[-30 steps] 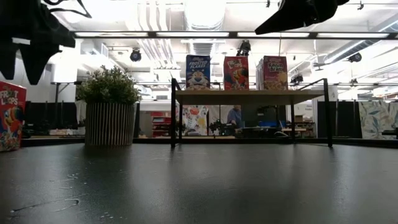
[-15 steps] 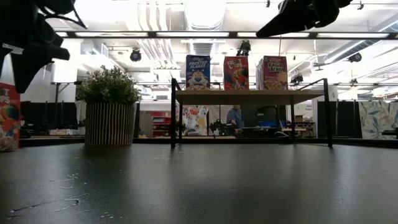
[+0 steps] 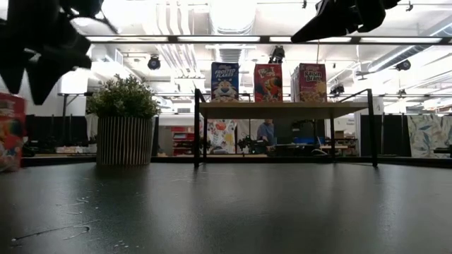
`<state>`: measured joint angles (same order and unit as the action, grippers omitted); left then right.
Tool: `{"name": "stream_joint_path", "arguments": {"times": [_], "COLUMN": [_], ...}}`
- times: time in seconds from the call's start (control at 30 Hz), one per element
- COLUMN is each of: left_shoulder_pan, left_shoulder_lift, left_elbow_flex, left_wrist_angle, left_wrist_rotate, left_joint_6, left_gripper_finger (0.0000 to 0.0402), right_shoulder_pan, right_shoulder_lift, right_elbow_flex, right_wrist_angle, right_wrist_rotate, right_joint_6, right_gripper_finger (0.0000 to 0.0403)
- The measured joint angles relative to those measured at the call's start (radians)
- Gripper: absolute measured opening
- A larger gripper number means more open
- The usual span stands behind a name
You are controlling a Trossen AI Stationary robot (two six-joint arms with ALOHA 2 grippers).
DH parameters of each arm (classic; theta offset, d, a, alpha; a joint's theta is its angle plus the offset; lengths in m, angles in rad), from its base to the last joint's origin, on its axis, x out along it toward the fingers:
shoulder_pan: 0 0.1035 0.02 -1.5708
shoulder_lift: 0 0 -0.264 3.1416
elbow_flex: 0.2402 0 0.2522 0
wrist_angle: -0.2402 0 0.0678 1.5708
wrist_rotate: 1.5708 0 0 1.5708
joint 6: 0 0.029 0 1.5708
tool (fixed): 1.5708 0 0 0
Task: Stack cereal on shelf
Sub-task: Put the red cereal box on the shelf and align it with the other red cereal box on the shelf
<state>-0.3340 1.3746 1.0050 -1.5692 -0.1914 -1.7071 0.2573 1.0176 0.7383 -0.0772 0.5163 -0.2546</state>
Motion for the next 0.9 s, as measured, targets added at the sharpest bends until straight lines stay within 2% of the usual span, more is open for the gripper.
{"name": "stream_joint_path", "arguments": {"times": [0.13, 0.27, 0.47, 0.57, 0.73, 0.9], "left_shoulder_pan": [0.000, 0.000, 0.000, 0.002, 0.030, 0.048], "left_shoulder_lift": [0.023, 0.039, 0.044, 0.037, 0.012, 0.020], "left_elbow_flex": [-0.027, 0.004, 0.085, 0.103, 0.100, 0.115], "left_wrist_angle": [-0.002, -0.001, -0.001, -0.002, -0.003, 0.014], "left_wrist_rotate": [0.017, 0.020, -0.010, -0.054, -0.049, -0.051], "left_joint_6": [-0.005, 0.020, 0.178, 0.164, 0.074, 0.163], "left_gripper_finger": [0.0244, 0.0244, 0.0244, 0.0244, 0.0243, 0.0232], "right_shoulder_pan": [0.000, 0.000, 0.000, 0.000, 0.000, -0.001], "right_shoulder_lift": [0.000, 0.000, 0.000, 0.000, 0.000, 0.000], "right_elbow_flex": [0.000, 0.000, 0.000, 0.000, -0.002, -0.002], "right_wrist_angle": [0.000, 0.000, 0.000, 0.000, 0.000, 0.000], "right_wrist_rotate": [0.000, 0.000, 0.000, 0.000, 0.000, 0.000], "right_joint_6": [0.000, 0.000, -0.003, -0.003, -0.003, -0.007], "right_gripper_finger": [0.0009, 0.0009, 0.0009, 0.0009, 0.0009, 0.0009]}}
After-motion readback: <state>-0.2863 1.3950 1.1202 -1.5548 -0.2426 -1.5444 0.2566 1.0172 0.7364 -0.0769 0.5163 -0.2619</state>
